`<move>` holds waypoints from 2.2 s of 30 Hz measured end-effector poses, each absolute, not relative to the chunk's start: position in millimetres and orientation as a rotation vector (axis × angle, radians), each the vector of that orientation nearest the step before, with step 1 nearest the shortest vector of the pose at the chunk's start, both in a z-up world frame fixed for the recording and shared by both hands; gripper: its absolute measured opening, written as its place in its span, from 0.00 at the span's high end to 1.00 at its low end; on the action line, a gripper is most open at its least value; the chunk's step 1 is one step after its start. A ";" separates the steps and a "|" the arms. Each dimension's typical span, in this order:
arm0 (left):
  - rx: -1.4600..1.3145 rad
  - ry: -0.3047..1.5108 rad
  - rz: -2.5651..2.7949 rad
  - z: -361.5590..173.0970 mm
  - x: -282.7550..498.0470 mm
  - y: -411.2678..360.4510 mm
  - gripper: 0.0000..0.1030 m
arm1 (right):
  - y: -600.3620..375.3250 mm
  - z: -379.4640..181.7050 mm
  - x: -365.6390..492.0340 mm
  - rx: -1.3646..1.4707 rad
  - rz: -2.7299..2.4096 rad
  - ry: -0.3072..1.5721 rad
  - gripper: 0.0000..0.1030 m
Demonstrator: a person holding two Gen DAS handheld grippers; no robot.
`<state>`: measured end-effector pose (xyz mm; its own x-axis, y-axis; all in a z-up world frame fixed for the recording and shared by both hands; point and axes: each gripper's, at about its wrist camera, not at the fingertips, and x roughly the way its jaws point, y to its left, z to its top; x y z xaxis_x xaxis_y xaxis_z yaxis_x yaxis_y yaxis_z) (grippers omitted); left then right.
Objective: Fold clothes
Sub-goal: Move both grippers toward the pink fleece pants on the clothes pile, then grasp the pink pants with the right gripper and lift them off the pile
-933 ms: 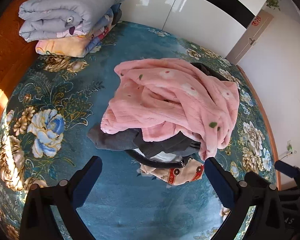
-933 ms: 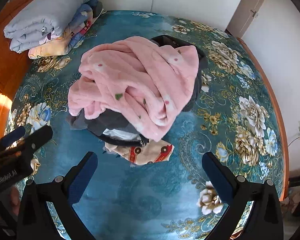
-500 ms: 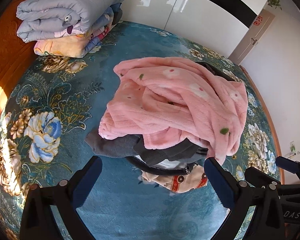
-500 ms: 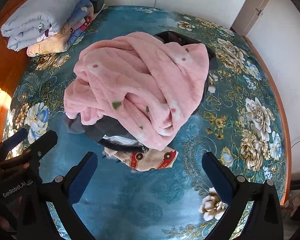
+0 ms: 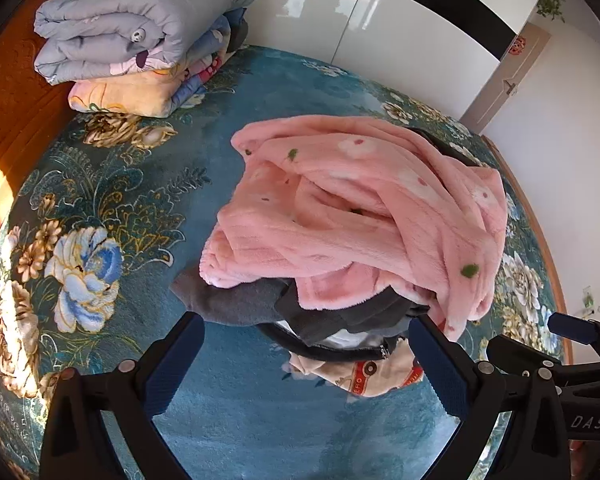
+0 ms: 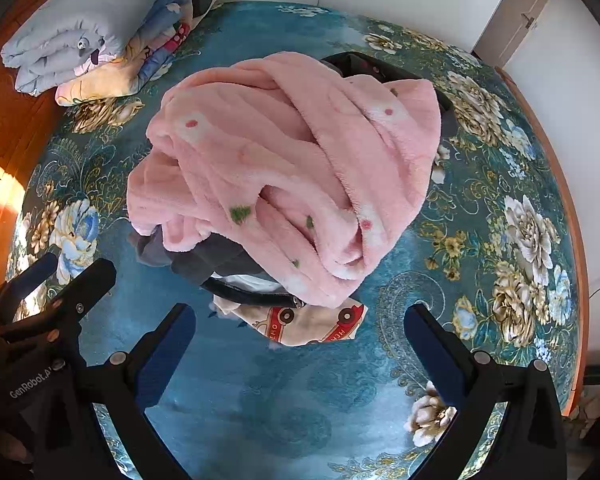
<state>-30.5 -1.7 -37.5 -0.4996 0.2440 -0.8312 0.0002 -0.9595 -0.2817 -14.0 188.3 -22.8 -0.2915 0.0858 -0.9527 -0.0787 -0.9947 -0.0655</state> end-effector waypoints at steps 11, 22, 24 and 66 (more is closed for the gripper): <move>-1.550 -0.247 2.515 -48.0 -36.9 -8.5 0.00 | 183.9 -30.2 -23.5 -1.825 2.448 -0.011 0.00; -1.582 -0.317 2.504 -54.5 -42.7 -18.6 0.00 | 176.0 -29.3 -38.6 -1.804 2.506 -0.089 0.00; -1.583 -0.317 2.508 -54.8 -44.0 -19.7 0.00 | 175.0 -30.5 -40.0 -1.808 2.509 -0.089 0.00; -1.897 -0.554 2.680 -44.6 38.1 -172.5 0.00 | 160.5 68.7 -139.3 -1.511 2.694 -0.326 0.90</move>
